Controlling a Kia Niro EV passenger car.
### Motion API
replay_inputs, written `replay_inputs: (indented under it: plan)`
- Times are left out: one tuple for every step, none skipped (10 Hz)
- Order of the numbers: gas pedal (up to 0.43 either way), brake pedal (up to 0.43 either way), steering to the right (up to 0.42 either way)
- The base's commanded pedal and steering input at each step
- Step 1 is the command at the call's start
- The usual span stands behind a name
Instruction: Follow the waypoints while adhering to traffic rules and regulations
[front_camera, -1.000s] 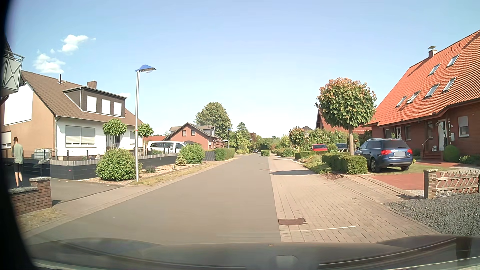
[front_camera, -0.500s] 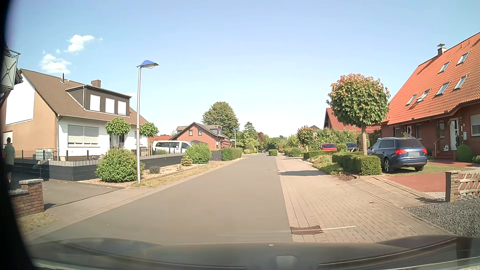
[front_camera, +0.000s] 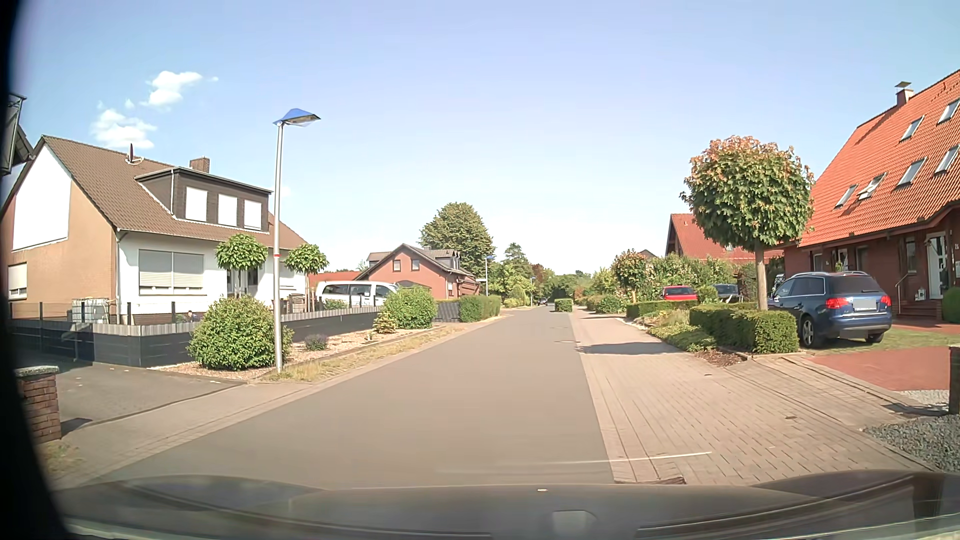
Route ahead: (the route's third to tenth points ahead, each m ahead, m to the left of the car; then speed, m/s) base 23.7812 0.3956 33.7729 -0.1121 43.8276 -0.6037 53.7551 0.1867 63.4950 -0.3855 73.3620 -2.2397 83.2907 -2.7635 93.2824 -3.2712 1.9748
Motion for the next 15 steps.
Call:
replay_inputs:
  plan:
    - [0.177, 0.006, -0.113]
    - [0.189, 0.006, -0.108]
    - [0.189, 0.006, -0.098]
    - [0.189, 0.006, -0.084]
    - [0.189, 0.006, -0.07]
    - [0.189, 0.006, -0.054]
    - [0.189, 0.006, -0.039]
    - [0.189, 0.006, -0.029]
    - [0.197, 0.012, -0.019]
    - [0.197, 0.006, -0.01]
    - [0.209, 0.012, -0.003]
    - [0.209, 0.006, -0.001]
    - [0.209, 0.012, -0.001]
    - [0.22, 0.006, 0.001]
    - [0.228, 0.012, 0.001]
